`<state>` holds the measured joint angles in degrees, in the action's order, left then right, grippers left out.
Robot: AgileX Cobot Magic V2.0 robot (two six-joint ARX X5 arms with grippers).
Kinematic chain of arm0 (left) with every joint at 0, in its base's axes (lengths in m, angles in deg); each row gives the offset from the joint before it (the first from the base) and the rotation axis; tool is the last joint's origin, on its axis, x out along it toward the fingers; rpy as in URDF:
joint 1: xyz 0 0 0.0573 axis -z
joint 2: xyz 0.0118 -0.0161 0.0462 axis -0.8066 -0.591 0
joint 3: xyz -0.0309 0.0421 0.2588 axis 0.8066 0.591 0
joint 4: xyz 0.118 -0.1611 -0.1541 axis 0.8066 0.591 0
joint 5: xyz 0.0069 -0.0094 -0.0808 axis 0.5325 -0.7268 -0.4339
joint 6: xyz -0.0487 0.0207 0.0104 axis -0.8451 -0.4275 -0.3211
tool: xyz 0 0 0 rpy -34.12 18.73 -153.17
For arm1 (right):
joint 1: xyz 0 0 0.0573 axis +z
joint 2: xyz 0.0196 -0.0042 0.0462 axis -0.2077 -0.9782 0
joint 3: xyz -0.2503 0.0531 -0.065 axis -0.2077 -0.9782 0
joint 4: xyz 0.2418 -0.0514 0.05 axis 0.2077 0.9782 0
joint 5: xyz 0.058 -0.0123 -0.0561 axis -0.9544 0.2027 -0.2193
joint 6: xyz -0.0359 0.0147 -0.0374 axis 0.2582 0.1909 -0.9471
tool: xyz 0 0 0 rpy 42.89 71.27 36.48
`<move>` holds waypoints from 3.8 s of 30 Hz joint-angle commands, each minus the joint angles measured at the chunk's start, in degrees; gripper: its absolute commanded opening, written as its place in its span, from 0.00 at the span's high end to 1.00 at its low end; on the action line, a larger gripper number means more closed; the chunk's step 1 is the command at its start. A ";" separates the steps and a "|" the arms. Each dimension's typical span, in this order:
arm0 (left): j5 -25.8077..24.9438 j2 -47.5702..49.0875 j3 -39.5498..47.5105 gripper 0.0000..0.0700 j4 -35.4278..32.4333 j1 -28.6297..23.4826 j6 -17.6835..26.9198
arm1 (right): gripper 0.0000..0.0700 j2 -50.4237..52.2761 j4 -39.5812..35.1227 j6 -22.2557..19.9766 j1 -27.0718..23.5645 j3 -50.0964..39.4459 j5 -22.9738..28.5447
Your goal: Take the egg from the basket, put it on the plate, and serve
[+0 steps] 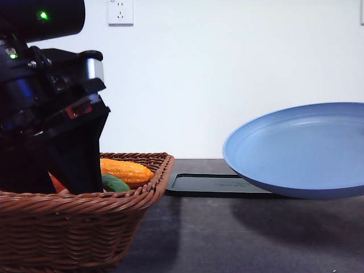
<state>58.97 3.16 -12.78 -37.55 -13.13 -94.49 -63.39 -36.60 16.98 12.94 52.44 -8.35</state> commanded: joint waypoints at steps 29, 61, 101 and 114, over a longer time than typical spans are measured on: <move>0.10 5.20 -10.08 0.79 3.93 0.47 1.53 | 1.00 -0.74 -1.01 3.22 0.20 4.33 -7.65; -6.18 -9.14 -23.96 0.78 3.68 13.86 1.45 | 1.00 -14.84 -4.97 4.64 18.43 4.33 -14.43; 5.29 -4.39 -35.80 0.37 18.58 13.26 3.61 | 1.00 -16.51 -2.83 4.39 17.09 4.33 -17.44; 23.64 9.63 -35.95 0.38 25.27 9.74 4.89 | 1.00 -30.56 -3.60 -0.99 8.43 11.36 -19.87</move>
<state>81.53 12.89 -47.75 -12.33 -3.64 -90.32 -92.64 -39.49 17.45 21.70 61.80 -27.73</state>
